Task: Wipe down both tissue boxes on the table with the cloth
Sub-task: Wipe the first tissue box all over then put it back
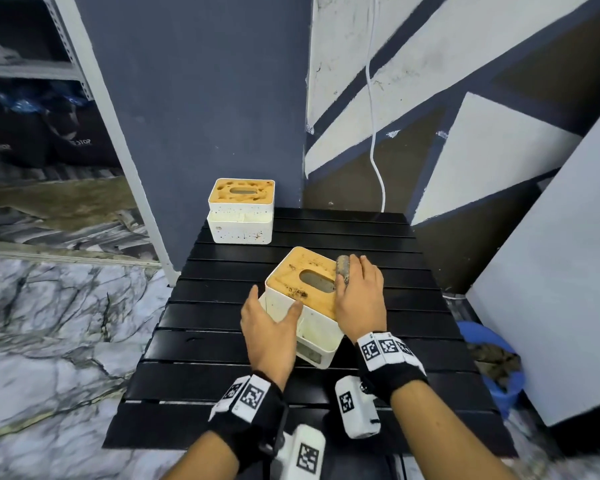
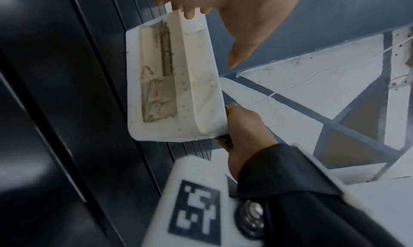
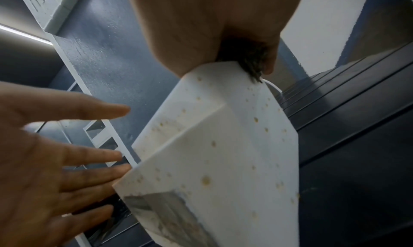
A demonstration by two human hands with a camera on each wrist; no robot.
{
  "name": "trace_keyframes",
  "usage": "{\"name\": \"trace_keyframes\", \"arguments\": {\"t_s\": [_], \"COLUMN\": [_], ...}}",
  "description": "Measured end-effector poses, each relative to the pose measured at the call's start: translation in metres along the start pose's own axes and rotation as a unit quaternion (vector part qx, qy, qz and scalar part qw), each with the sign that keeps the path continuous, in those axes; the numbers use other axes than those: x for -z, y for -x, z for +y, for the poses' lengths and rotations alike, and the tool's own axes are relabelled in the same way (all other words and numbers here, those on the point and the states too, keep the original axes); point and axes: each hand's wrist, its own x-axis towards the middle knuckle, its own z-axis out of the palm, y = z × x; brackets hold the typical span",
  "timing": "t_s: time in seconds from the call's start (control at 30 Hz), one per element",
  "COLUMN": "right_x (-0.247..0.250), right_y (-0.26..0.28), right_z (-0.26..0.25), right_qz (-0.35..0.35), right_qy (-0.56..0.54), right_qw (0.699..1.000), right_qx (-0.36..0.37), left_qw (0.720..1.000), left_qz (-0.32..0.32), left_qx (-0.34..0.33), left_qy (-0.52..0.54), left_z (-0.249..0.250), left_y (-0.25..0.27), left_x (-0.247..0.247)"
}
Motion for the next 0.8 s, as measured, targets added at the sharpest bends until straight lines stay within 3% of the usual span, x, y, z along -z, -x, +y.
{"name": "trace_keyframes", "arguments": {"t_s": [0.1,0.27,0.53,0.8], "right_x": [0.001,0.006,0.028,0.027], "right_y": [0.011,0.033,0.054,0.069], "right_z": [-0.002,0.003,0.002,-0.006], "right_qz": [-0.002,-0.021,-0.105,-0.098], "right_qy": [0.019,0.034,-0.003,0.013], "right_qw": [1.000,0.993,0.979,0.983], "right_qx": [0.007,0.109,0.172,0.153], "left_qw": [1.000,1.000,0.985,0.985], "left_qz": [-0.007,-0.002,-0.157,-0.070], "left_qx": [0.016,-0.002,-0.037,-0.065], "left_qy": [-0.002,-0.027,-0.069,-0.142], "left_z": [0.002,0.008,0.022,0.014], "left_y": [-0.003,-0.029,-0.067,-0.043], "left_x": [-0.009,-0.012,-0.002,-0.012]}}
